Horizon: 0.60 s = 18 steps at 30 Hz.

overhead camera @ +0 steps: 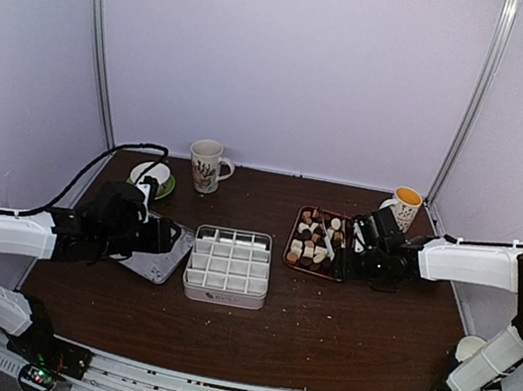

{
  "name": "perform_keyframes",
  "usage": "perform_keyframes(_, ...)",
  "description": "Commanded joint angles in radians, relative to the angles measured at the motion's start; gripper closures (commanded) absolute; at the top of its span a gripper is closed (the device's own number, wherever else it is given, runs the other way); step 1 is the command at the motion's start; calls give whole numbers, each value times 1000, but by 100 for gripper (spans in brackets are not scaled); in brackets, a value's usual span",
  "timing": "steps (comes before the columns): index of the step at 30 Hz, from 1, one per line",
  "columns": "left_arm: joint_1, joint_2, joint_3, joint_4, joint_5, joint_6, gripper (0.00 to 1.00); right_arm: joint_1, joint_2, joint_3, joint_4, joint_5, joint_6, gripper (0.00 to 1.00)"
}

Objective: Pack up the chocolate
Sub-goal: Pick up the clamp from the plate.

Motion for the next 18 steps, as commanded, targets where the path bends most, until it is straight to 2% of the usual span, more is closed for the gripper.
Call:
perform_keyframes(1, 0, -4, 16, 30, -26, 31, 39, -14, 52, 47, 36, -10, 14, 31)
perform_keyframes(6, 1, 4, 13, 28, -17, 19, 40, -22, 128, 99, 29, 4, 11, 31)
perform_keyframes(18, 0, 1, 9, 18, -13, 11, 40, -46, 205, 117, 68, -10, 16, 41)
